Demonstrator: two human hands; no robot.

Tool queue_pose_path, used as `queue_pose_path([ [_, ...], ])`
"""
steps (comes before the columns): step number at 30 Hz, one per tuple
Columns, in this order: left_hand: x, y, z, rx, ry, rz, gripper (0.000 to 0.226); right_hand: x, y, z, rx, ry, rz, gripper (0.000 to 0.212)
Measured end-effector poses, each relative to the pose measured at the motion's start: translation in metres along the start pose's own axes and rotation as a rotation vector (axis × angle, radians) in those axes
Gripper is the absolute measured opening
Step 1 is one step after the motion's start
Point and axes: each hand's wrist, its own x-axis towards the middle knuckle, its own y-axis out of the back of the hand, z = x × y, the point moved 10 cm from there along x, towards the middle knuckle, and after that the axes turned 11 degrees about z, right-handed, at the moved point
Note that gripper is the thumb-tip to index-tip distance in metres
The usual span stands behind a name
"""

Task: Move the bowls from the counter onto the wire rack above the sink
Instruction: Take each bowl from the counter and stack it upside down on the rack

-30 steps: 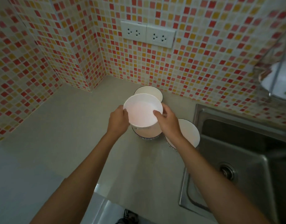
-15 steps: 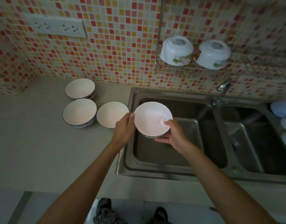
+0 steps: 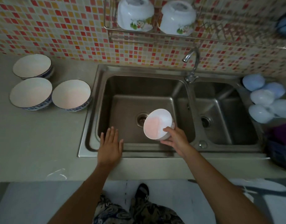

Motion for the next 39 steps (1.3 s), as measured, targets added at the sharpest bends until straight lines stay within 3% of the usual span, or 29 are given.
queue_pose_path([
  [7,0.002,-0.004,0.0,0.049,-0.001,-0.033,0.077,0.019,0.015,0.008,-0.047,0.021,0.098,0.055],
  [14,0.003,-0.011,-0.003,0.024,0.029,-0.088,0.082,0.021,0.01,0.0,-0.19,0.16,0.185,0.065],
  [19,0.004,-0.014,-0.004,0.044,0.034,-0.134,0.069,0.02,-0.001,-0.007,-0.338,0.254,0.211,0.085],
  [27,0.001,-0.019,-0.005,0.046,0.023,-0.172,0.069,-0.01,-0.029,-0.034,-0.676,0.609,0.264,0.091],
  [35,0.003,-0.019,-0.006,-0.018,0.018,-0.146,0.097,-0.027,-0.069,-0.046,-1.032,0.985,0.217,0.084],
  [39,0.003,-0.016,-0.004,-0.024,0.009,-0.128,0.103,-0.035,-0.075,-0.05,-1.233,1.194,0.276,0.085],
])
